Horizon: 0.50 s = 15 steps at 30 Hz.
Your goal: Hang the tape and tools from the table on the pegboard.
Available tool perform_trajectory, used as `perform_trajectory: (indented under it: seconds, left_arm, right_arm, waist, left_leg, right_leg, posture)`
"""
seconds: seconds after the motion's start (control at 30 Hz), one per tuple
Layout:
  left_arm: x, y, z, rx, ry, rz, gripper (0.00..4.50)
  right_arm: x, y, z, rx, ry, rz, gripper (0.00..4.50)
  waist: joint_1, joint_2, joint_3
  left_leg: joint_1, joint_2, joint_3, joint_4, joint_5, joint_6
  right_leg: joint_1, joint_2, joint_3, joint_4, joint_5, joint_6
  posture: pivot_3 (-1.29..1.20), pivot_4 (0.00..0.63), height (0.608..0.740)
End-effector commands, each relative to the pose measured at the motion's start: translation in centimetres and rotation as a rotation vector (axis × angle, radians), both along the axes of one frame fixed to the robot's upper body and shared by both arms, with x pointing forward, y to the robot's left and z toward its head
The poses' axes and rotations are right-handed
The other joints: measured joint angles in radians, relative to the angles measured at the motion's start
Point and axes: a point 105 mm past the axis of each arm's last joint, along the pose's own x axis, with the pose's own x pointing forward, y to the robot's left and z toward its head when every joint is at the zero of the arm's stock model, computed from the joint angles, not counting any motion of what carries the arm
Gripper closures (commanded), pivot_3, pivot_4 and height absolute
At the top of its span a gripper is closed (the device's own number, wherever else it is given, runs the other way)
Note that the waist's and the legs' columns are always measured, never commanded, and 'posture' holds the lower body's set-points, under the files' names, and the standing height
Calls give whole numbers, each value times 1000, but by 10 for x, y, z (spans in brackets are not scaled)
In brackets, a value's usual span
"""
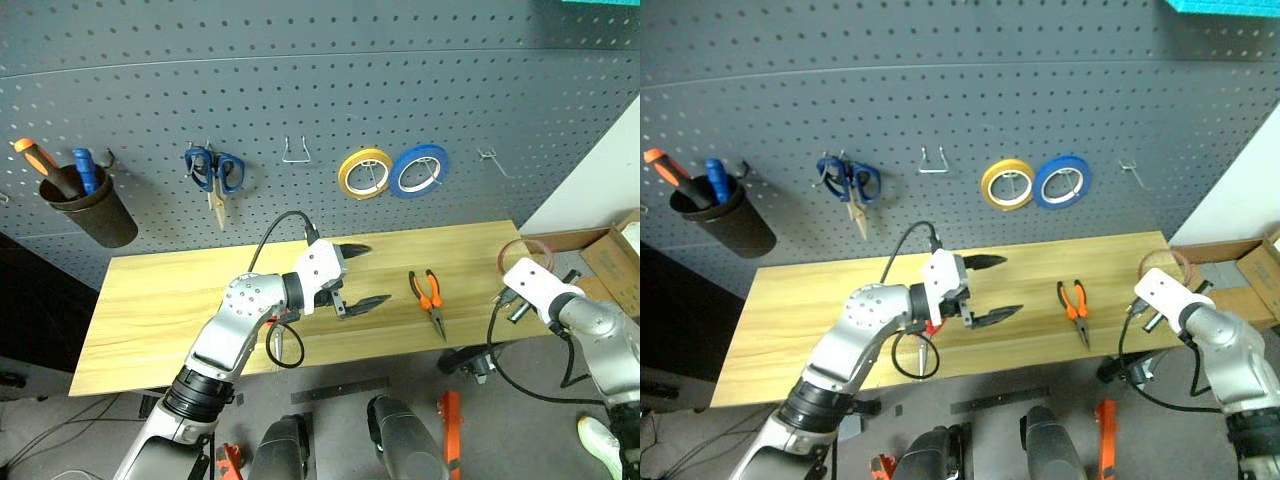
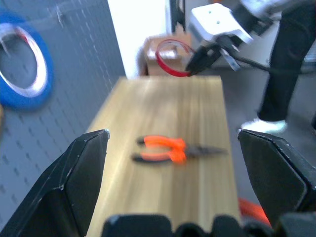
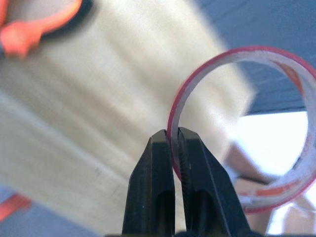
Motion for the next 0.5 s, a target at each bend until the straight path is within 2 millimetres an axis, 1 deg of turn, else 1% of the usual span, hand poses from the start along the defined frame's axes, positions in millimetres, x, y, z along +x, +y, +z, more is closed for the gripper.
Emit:
perform_trajectory:
  seconds: [0.03,0.07,0.1,0.13,0.2,0.27,0.33,0.47,0.5]
  left_arm:
    - [4,-2,21,-64,-71,8,0]
    - [5,-2,22,-66,-73,8,0]
    - [5,-4,22,-67,-78,1,0]
    - [6,-6,23,-66,-81,-3,0]
    - [6,-7,23,-63,-84,-13,0]
    - [5,-7,21,-46,-86,-21,0]
    - [6,-7,19,-39,-87,-24,0]
    - [7,-9,24,-53,-98,-14,0]
    - [8,-9,25,-54,-100,-13,0]
  right_arm:
    - [3,15,55,5,-238,-17,4486]
    - [4,18,62,12,-267,-19,4486]
    - [8,21,76,20,-315,-18,4486]
    - [11,23,85,27,-347,-18,4486]
    - [19,26,100,21,-388,-6,4486]
    - [31,28,111,33,-397,14,4486]
    - [38,30,115,57,-398,23,4486]
    - [67,26,116,264,-381,-10,4486]
    - [72,25,116,292,-381,-19,4486]
  waist:
    - [-3,0,0]
    - [-3,0,0]
    - [-3,0,0]
    - [-4,0,0]
    - [-4,0,0]
    - [-5,0,0]
    - [-5,0,0]
    - [-5,0,0]
    - [-5,0,0]
  left_leg:
    - [0,0,0,0,0,0]
    - [0,0,1,0,0,0]
    - [0,0,1,1,0,0]
    - [0,0,2,1,0,1]
    - [0,-1,5,2,1,2]
    - [0,-1,7,2,1,2]
    - [-1,0,8,2,1,2]
    - [-1,0,8,1,1,2]
    - [-2,0,8,1,1,2]
  right_leg:
    - [0,0,1,0,1,0]
    - [0,1,2,0,2,0]
    - [0,1,2,0,2,0]
    - [0,1,2,-1,3,1]
    - [0,0,3,-1,5,1]
    - [0,0,3,-1,5,1]
    - [-1,0,3,-2,5,1]
    - [-1,0,3,-3,5,0]
    - [-1,0,4,-3,8,-4]
  posture:
    - [-257,203,740]
    - [-265,204,740]
    - [-265,204,740]
    - [-266,204,740]
    - [-267,205,740]
    - [-263,205,740]
    - [-252,203,740]
    - [-237,197,740]
    - [-235,197,740]
